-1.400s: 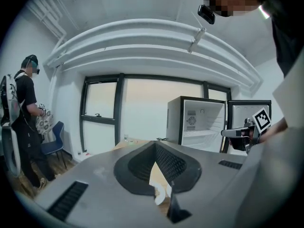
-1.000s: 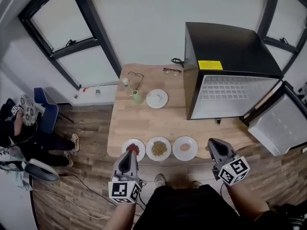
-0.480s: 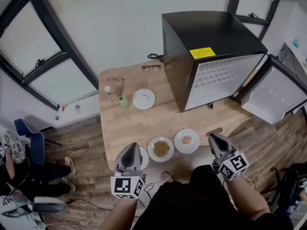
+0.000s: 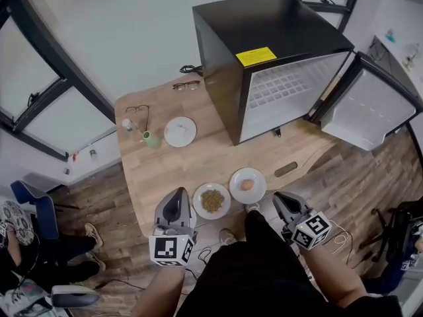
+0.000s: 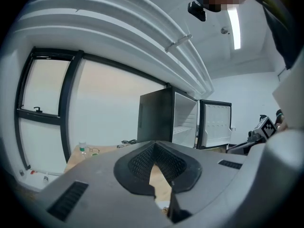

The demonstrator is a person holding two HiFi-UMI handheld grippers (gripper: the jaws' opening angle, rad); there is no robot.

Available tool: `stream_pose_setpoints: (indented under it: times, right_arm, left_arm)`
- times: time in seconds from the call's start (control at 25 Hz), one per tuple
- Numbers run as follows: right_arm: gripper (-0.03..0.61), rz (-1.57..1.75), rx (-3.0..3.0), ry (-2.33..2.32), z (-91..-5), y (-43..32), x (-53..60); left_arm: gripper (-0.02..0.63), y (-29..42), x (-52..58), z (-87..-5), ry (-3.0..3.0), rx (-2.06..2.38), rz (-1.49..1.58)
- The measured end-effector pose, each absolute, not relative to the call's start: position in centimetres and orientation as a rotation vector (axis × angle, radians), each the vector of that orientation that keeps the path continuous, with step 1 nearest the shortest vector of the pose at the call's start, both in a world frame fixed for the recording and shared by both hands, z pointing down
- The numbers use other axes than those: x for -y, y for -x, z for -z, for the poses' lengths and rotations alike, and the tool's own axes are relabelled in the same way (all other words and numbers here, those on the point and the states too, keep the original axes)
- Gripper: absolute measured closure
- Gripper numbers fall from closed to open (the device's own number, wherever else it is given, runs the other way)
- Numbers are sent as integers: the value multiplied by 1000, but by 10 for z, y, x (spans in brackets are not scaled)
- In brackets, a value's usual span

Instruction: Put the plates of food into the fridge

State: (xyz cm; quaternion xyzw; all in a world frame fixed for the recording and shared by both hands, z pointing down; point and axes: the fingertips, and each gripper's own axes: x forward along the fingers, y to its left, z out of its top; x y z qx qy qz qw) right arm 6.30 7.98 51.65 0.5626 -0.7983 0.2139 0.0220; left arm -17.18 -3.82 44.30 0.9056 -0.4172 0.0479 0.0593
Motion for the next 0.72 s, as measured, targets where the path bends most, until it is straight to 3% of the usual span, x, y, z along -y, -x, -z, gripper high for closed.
stream_pose_setpoints:
  times: [0.72]
  right_arm:
    - [536, -1209, 2193, -1991, -661, -90, -88]
  left_arm:
    - [611, 113, 46, -477, -2879, 1037, -259]
